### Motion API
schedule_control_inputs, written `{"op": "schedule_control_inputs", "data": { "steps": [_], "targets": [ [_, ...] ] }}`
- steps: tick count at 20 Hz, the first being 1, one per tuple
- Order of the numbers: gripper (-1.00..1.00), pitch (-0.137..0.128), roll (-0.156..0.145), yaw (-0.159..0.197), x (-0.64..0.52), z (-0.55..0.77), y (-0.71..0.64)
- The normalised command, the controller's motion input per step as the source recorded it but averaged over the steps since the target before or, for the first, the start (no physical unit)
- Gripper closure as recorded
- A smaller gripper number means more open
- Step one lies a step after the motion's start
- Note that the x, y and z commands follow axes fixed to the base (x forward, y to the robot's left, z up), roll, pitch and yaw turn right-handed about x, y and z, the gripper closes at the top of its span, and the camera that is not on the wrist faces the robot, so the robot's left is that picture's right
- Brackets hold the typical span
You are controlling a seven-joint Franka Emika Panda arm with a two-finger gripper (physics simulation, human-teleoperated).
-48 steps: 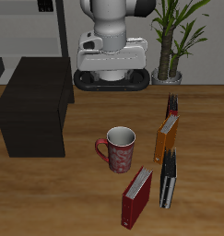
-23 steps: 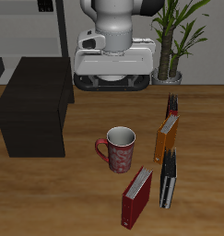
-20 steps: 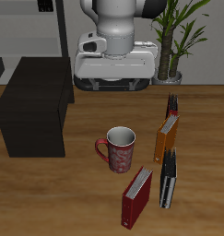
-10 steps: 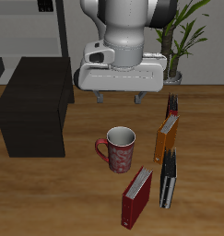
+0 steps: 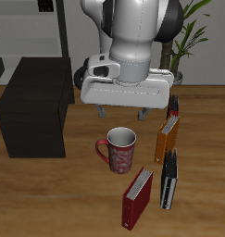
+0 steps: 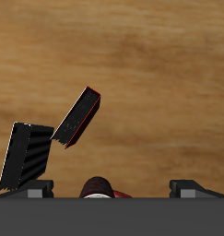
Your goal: Place the right red book flat on top of the shelf and place the orange book flat on top of the shelf
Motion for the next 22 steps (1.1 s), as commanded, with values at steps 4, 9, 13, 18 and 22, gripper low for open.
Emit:
{"op": "schedule_control_inputs", "data": {
  "steps": [4,9,13,18,22],
  "targets": [
    [-1.00,0.006,0.008,-0.022,0.17,-0.04,0.06],
    [-1.00,-0.001,0.025,-0.029,0.38,-0.20,0.09],
    [-1.00,-0.032,0.031,-0.034,0.21,-0.08,0.13],
    [-1.00,-0.009,0.012,-0.046,0.12,-0.09,0.03],
    [-1.00,0.000,0.010,-0.005,0.06,-0.19,0.01]
  ]
}}
